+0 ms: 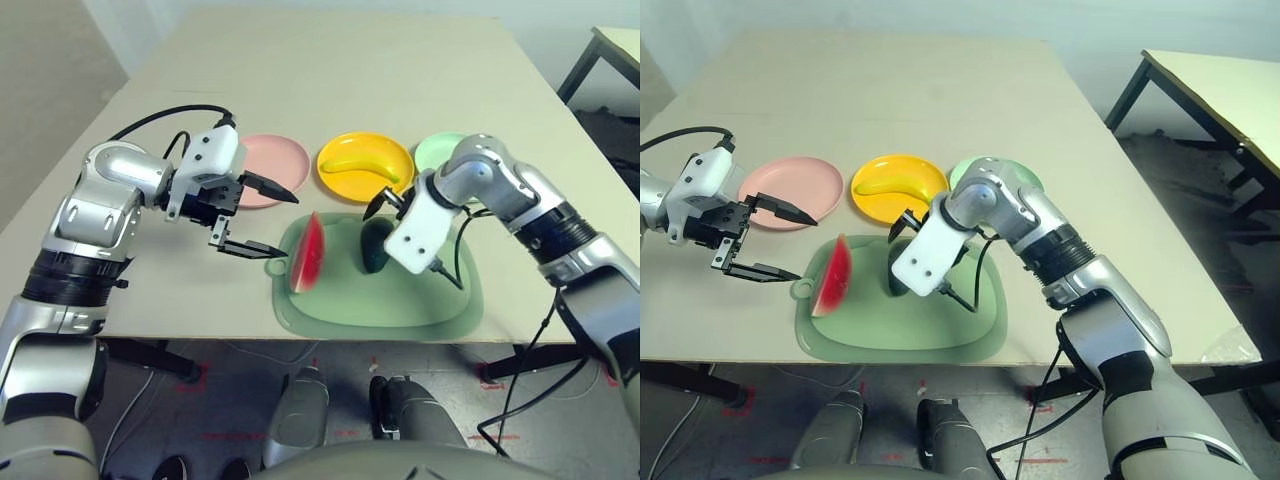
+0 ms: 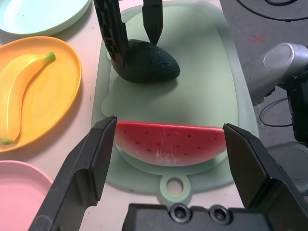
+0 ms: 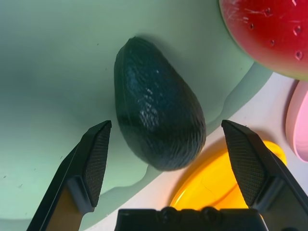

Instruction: Place the fruits into color-matched plates.

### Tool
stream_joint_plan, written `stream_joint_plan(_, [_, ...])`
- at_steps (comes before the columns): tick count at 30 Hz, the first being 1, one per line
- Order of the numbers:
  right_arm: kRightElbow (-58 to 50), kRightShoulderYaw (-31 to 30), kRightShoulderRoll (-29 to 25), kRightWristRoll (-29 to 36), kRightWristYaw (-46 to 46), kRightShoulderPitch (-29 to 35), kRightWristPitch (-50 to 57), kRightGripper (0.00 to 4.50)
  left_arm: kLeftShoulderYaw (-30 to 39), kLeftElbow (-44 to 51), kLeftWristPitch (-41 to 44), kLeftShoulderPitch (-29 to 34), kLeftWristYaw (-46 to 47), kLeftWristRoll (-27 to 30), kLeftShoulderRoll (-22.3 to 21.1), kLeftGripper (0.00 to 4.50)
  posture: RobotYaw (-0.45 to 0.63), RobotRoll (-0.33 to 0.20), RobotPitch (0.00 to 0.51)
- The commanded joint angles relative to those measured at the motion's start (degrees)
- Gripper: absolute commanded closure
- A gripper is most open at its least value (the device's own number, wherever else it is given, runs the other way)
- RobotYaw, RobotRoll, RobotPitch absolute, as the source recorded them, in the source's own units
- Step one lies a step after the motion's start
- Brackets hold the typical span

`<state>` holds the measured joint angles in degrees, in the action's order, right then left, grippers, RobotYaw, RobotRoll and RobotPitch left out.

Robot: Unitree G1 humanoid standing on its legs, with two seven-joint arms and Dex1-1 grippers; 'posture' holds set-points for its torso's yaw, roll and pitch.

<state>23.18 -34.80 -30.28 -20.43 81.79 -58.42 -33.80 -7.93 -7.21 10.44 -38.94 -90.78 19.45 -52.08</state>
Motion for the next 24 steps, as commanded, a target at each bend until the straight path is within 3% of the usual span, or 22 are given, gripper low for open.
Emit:
stream_joint_plan(1, [0.62,-0.89,0.33,-0.19,-0.27,0.26,0.08,0.02,0.46,0.51,0.23,0.83,-0.03,-0.50,-0.54,0.00,0.27,0.000,0.132])
stream_joint_plan(18, [-0.23,-1.06,0.22,-0.35,-0.59,3.16,4.39,0.02,-0.09,0.87,0.93,-0.08,-0.26,-0.52,0.34,0.00,0.25,0.000,0.137])
stream_joint_plan(21, [-1.00,-0.87,0.15,-0.16,-0.25,3.52,5.38,0.48,-0.15,0.68,0.90,-0.28,-0.25,-0.64,0.45,0.00,0.25,0.000,0.137])
stream_joint_plan(24, [-1.23,-0.70,0.05,-0.52,-0.56,3.53,5.94,1.34,-0.16,0.50,0.79,-0.36,-0.23,-0.75,0.57,0.00,0.25,0.000,0.136])
